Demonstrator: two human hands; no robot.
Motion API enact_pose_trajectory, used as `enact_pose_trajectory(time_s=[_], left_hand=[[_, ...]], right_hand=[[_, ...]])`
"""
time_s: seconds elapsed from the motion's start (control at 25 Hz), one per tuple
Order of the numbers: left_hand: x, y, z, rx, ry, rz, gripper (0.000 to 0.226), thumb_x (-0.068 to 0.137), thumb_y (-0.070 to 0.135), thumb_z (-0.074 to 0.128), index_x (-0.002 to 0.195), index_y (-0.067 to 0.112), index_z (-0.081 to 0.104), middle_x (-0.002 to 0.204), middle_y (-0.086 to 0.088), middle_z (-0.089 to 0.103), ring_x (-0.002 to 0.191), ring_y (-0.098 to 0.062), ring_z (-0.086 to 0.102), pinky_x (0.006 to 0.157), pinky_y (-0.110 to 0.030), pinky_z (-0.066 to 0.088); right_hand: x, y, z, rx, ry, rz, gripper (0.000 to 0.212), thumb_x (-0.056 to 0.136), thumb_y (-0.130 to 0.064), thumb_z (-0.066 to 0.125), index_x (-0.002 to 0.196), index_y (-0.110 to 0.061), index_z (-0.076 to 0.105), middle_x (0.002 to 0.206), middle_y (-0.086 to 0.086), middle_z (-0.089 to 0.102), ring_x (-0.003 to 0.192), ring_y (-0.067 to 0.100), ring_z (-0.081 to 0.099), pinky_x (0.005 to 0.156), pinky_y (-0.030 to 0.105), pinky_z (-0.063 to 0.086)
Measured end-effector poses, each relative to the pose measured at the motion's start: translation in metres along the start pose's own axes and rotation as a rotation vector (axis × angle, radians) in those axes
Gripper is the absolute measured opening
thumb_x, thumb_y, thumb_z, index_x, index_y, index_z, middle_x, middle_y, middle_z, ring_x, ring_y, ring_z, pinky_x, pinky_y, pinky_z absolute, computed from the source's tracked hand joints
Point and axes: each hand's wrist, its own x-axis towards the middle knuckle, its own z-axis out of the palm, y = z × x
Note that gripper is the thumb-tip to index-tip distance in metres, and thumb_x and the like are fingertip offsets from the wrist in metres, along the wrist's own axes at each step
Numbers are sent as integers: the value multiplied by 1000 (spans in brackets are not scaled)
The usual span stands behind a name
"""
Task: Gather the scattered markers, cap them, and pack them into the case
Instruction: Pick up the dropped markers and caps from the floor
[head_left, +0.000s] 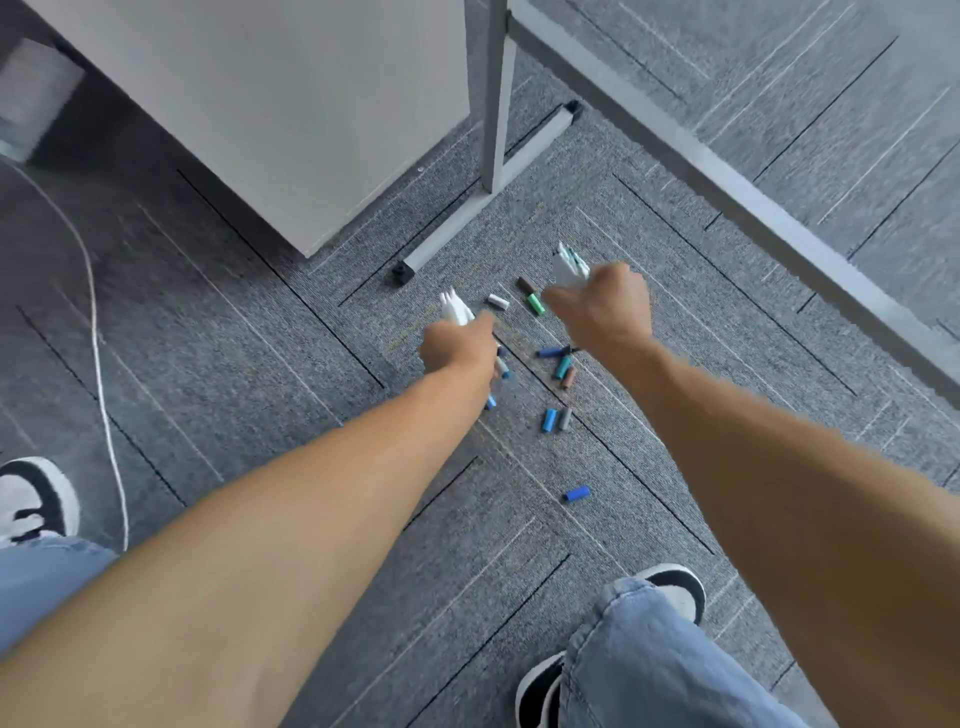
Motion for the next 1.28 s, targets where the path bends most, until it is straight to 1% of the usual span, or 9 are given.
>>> enact_pose_trajectory(time_s=[0.16, 0.28, 0.48, 0.56, 0.68, 0.8, 1.0, 1.12, 1.28], left_hand=[[-35, 57, -71, -139, -22, -1, 28, 92, 27, 65, 101, 1, 63, 86, -12, 73, 52, -17, 65, 33, -19, 40], [-71, 102, -125, -233, -36, 65, 28, 95, 22, 57, 104, -4, 63, 83, -14, 73, 46, -18, 62, 36, -22, 43], [-150, 169, -238, -457, -137, 143, 23, 89, 19, 57, 86, -2, 64, 69, -15, 73, 42, -22, 65, 36, -27, 46], [-183, 200, -277, -557, -221, 224, 25, 81, 21, 61, 80, -4, 62, 71, -19, 72, 47, -28, 66, 40, -32, 50], [-238, 253, -346, -686, -344, 423, 13, 90, 4, 55, 78, 2, 52, 55, -12, 55, 36, -22, 54, 41, -26, 44], [-288, 301, -413, -677, -424, 679, 11, 91, 4, 53, 80, 7, 54, 54, -6, 53, 40, -19, 52, 45, -26, 42], [-345, 359, -535, -727, -199, 1019, 12, 89, 9, 55, 77, 12, 53, 52, -8, 49, 41, -23, 46, 40, -23, 37], [-360, 384, -609, -765, -24, 1117, 11, 89, 14, 59, 78, 14, 57, 44, -4, 48, 33, -20, 45, 39, -24, 36], [-360, 398, -660, -757, 32, 1199, 12, 89, 19, 66, 86, 7, 62, 47, -5, 50, 35, -18, 45, 38, -22, 33]], right_hand=[[-45, -79, -23, 119, -56, 34, 21, 88, -25, 75, 89, -7, 65, 81, 9, 70, 60, 14, 65, 57, 31, 61], [-76, -145, -42, 116, -61, -30, 25, 86, -28, 76, 89, -4, 68, 74, 6, 67, 51, 12, 59, 41, 23, 48], [-164, -279, -83, 96, 114, -239, 42, 78, -43, 67, 69, -2, 68, 57, 11, 61, 51, 21, 55, 49, 35, 51], [-199, -332, -106, 66, 210, -338, 38, 82, -35, 65, 59, -7, 59, 49, 4, 55, 46, 21, 53, 44, 26, 40], [-253, -416, -151, 256, 277, -442, 23, 86, -18, 62, 66, -7, 63, 52, 6, 67, 48, 26, 68, 45, 28, 51], [-309, -488, -195, 398, 308, -589, 15, 88, -11, 57, 79, 0, 63, 58, 14, 67, 43, 26, 65, 40, 32, 51], [-387, -574, -215, 532, 335, -726, 10, 93, -12, 59, 85, -7, 60, 61, 11, 60, 42, 20, 60, 40, 25, 47], [-421, -616, -201, 625, 313, -756, 12, 95, -19, 61, 90, -8, 60, 64, 8, 60, 42, 13, 61, 36, 19, 40], [-428, -651, -164, 688, 304, -812, 16, 95, -22, 63, 92, -7, 65, 71, 10, 68, 43, 7, 59, 33, 15, 33]])
